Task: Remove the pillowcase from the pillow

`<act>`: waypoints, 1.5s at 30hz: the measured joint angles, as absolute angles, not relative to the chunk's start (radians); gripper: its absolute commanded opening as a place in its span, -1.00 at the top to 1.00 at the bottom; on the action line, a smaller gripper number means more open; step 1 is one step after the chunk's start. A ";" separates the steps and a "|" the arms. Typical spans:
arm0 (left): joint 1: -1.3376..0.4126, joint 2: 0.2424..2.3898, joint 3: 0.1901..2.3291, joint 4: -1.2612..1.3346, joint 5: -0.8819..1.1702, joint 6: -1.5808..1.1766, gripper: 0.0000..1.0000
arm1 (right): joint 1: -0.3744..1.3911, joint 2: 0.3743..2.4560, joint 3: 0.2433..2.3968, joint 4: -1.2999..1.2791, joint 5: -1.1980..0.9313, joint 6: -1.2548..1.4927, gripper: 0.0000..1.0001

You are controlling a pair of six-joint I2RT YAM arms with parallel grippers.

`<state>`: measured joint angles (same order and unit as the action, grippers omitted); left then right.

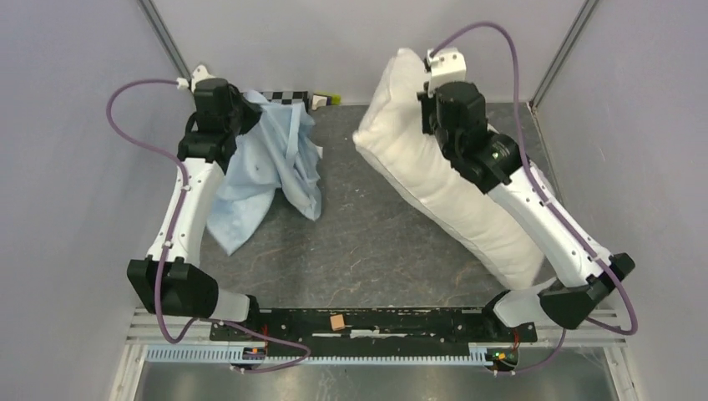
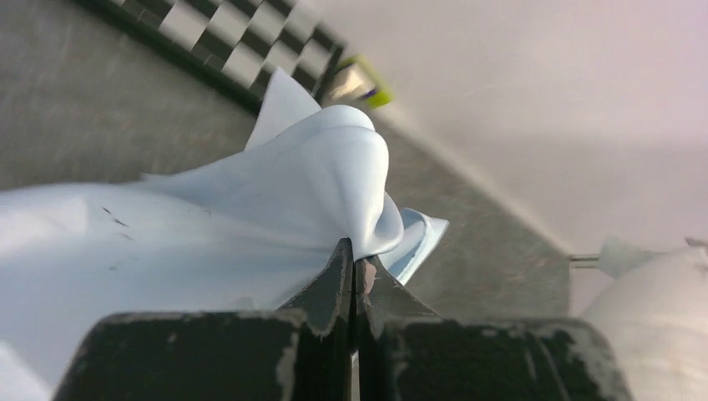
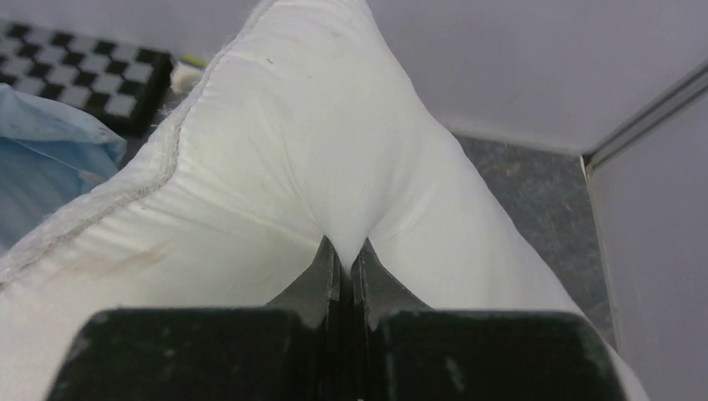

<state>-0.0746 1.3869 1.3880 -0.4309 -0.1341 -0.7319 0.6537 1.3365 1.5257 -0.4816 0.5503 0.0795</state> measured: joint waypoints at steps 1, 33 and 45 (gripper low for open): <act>-0.075 1.399 1.444 -0.440 -0.119 -0.727 0.23 | 0.651 1.375 1.603 -0.493 0.539 0.075 -0.03; -0.075 0.817 0.759 -0.355 -0.094 -0.618 -1.00 | 0.602 0.646 0.630 -0.128 0.799 0.102 -0.96; -0.075 0.938 0.547 -0.096 -0.074 -0.578 -1.00 | 0.131 0.831 0.422 0.063 0.552 0.144 -0.96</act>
<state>-0.0753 0.9379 0.5472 -0.0963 -0.0742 -0.5777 0.1314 0.8310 0.4221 0.0631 0.5522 0.1444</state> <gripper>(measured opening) 0.994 0.979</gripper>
